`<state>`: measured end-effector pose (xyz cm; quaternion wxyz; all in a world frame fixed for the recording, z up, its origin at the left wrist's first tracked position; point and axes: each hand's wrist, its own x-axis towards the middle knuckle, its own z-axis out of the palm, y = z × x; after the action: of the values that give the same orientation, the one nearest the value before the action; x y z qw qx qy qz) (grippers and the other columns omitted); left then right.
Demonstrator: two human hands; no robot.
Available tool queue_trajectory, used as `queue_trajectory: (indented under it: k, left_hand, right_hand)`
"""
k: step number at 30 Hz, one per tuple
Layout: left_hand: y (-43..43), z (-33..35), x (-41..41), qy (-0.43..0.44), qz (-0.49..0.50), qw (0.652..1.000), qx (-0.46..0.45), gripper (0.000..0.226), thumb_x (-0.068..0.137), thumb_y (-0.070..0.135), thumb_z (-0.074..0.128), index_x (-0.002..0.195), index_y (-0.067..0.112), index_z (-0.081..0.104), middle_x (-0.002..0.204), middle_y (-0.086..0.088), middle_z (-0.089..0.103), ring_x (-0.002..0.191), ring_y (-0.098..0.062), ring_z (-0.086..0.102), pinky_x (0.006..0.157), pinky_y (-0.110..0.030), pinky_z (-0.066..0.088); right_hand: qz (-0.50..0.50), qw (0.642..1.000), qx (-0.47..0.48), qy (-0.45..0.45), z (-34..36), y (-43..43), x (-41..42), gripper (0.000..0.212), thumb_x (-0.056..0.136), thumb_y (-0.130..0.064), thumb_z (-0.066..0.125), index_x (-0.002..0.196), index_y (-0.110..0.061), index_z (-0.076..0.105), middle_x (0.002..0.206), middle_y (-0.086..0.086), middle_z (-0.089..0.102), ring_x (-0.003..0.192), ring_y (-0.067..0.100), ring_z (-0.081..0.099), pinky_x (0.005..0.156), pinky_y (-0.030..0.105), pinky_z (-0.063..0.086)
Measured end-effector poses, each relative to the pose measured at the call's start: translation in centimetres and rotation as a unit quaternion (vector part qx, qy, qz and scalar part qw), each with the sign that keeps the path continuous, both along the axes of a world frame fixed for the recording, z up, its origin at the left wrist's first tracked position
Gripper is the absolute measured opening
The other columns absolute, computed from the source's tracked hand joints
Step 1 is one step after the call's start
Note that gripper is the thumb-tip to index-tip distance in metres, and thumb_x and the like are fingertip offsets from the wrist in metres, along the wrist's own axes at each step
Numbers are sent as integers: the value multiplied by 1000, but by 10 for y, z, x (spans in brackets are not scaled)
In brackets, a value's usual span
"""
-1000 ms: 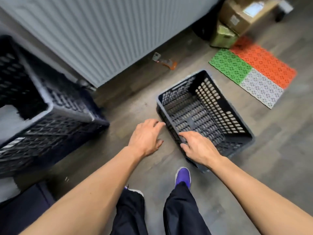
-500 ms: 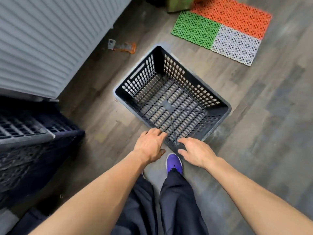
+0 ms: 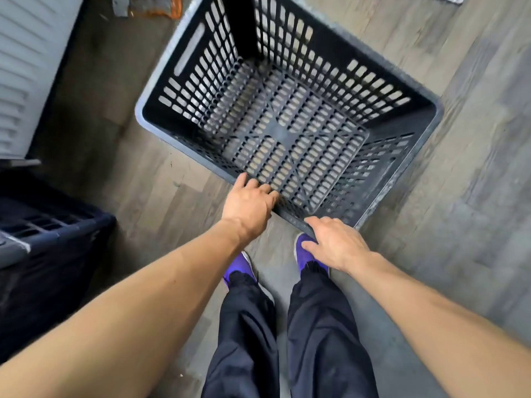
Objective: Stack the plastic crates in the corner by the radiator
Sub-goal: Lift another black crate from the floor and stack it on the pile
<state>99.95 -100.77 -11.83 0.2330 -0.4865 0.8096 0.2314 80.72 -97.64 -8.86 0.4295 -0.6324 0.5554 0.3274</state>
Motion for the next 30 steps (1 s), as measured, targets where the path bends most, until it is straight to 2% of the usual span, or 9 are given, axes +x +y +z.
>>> queue_trajectory:
  k: [3, 6, 10, 13, 16, 19, 24, 27, 30]
  left_hand:
    - [-24, -13, 14, 40, -1, 999, -1, 31, 86, 35, 57, 116, 34, 63, 119, 4, 55, 116, -22, 48, 93, -37, 37]
    - [-40, -17, 33, 3, 13, 1000, -3, 44, 82, 43, 62, 124, 29, 55, 122, -3, 54, 116, -26, 51, 95, -40, 39]
    - [-58, -17, 62, -25, 34, 999, -12, 31, 83, 32, 60, 114, 28, 59, 110, 1, 64, 107, -24, 59, 87, -37, 39]
    - [-66, -13, 76, -38, 31, 999, -20, 34, 80, 42, 65, 111, 29, 66, 118, -2, 56, 120, -26, 45, 88, -40, 40]
    - [-76, -2, 86, -79, 51, 995, -31, 41, 81, 58, 61, 109, 28, 66, 108, -4, 60, 108, -28, 53, 88, -39, 39]
    - [-88, 15, 81, -43, 19, 999, -21, 48, 83, 66, 54, 110, 29, 68, 106, 1, 68, 105, -26, 62, 89, -35, 41]
    - [-89, 35, 59, -38, -21, 998, -43, 39, 88, 58, 56, 102, 24, 69, 101, 2, 72, 98, -23, 66, 88, -33, 40]
    - [-84, 51, 43, -40, 0, 999, -26, 51, 86, 66, 49, 103, 22, 69, 99, -1, 72, 97, -25, 66, 86, -34, 40]
    - [-83, 70, 25, -32, 29, 999, 6, 61, 83, 74, 41, 102, 22, 68, 99, -5, 71, 95, -28, 66, 75, -34, 42]
  right_hand:
    - [-34, 999, -37, -1, -16, 5, 9, 57, 97, -42, 48, 149, -28, 28, 135, 7, 50, 124, 31, 46, 97, 46, 45]
    - [-47, 997, -59, -17, -20, 4, 18, 59, 99, -35, 46, 152, -37, 19, 131, 7, 52, 119, 31, 49, 93, 47, 45]
    - [-51, 998, -40, -21, -16, 3, 25, 77, 91, -5, 45, 152, -43, 15, 132, 4, 54, 115, 32, 54, 95, 44, 46]
    - [-77, 997, -24, -16, -12, 0, 24, 84, 88, 3, 42, 153, -43, 16, 133, 5, 56, 118, 33, 55, 97, 41, 45]
    - [-101, 995, -20, -6, -4, -7, 18, 88, 84, 6, 44, 152, -45, 20, 130, 5, 58, 119, 31, 54, 97, 39, 45]
    - [-87, 996, -26, 11, 5, -16, 3, 82, 85, 2, 47, 150, -43, 25, 136, 5, 55, 124, 29, 51, 101, 40, 44]
    - [-46, 997, -66, -6, 29, -37, -13, 66, 92, -16, 50, 151, -32, 26, 144, 1, 47, 130, 28, 44, 103, 41, 41]
    - [-40, 995, -91, -21, 41, -51, -6, 61, 94, -32, 54, 149, -36, 28, 138, 1, 54, 127, 28, 48, 96, 42, 44]
    - [-57, 993, -106, 19, 53, -68, -13, 51, 91, -42, 60, 139, -40, 44, 127, 3, 64, 119, 29, 57, 93, 40, 47]
